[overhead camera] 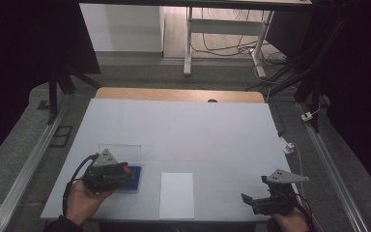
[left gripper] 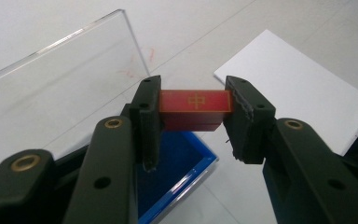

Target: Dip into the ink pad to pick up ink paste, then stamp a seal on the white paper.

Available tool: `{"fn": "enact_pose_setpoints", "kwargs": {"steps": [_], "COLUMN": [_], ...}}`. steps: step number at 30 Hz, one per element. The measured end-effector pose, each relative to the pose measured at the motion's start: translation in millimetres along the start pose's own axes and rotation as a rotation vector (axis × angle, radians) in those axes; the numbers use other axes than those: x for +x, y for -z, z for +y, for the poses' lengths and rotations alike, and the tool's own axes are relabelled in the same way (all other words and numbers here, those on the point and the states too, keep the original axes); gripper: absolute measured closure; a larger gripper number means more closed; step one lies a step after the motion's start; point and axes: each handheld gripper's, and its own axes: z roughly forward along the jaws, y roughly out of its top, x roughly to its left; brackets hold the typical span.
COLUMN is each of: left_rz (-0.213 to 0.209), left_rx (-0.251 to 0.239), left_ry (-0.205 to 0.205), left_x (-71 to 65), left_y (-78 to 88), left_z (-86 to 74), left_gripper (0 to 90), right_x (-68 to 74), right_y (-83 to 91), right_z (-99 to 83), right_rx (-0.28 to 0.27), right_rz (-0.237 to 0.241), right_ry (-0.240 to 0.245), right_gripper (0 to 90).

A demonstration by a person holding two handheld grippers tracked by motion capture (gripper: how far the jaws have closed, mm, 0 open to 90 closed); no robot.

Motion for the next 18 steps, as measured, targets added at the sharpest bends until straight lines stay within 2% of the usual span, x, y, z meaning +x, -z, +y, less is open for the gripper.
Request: {"fn": "enact_pose_setpoints", "kwargs": {"steps": [12,18], "left_rz": [-0.061,-0.078], "left_rx": [0.021,0.033], "left_ry": [-0.046,-0.067], "left_x": [-12.4,-18.9], "left_y": [-14.0,-22.8], "left_z": [12.6,19.1], "left_gripper": [58.6,58.6], "right_x": [-0.8,-0.5], "right_y": [0.0,-0.2], "right_z": [0.0,0.0], "right_rx": [0.001,0.004], "right_rz": [0.001,0.0], "right_ry": [-0.01,-0.004], "right_gripper": [1.4,1.6]}}
